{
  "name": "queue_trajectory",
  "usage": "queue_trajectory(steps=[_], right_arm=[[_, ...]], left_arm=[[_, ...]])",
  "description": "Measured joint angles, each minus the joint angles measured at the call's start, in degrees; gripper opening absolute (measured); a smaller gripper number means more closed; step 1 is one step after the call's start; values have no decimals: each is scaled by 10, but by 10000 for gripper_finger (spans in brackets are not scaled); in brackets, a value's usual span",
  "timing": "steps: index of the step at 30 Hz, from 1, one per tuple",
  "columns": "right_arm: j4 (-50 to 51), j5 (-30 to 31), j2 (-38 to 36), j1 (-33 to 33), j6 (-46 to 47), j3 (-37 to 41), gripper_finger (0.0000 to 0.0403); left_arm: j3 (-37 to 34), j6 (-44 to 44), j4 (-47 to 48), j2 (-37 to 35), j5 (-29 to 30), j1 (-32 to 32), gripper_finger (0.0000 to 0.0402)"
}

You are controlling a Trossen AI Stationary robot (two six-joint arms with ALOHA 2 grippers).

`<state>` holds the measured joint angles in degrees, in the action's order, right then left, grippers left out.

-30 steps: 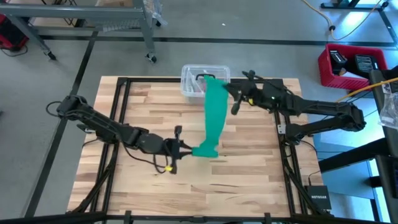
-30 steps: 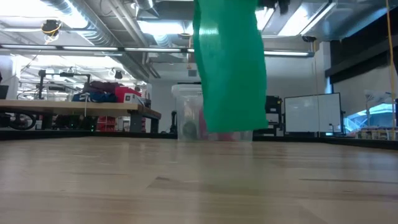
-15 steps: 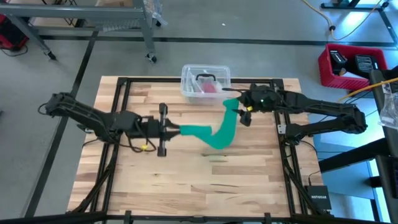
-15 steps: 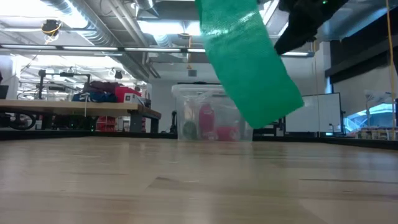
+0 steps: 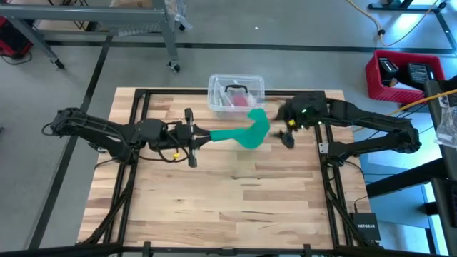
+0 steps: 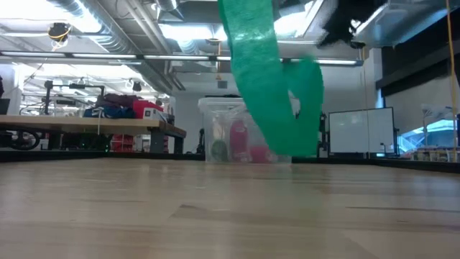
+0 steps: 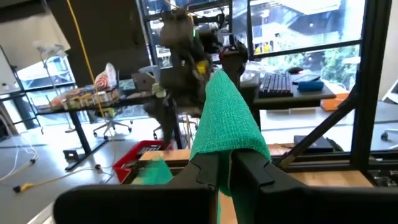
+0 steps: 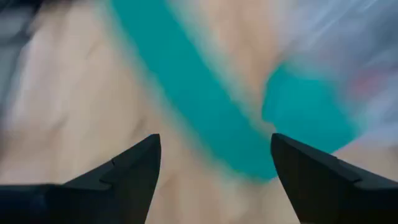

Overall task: Roll bandage
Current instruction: Roll the green bandage

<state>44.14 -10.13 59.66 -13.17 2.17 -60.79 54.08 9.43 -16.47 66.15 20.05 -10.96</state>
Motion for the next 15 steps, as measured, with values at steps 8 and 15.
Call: queue_trajectory(steps=[8, 15], right_arm=[[193, -3, 35, 0, 75, 5, 305], [20, -13, -16, 1, 23, 5, 305]], left_arm=[[0, 14, 10, 0, -9, 0, 11], [0, 36, 4, -2, 3, 5, 11]])
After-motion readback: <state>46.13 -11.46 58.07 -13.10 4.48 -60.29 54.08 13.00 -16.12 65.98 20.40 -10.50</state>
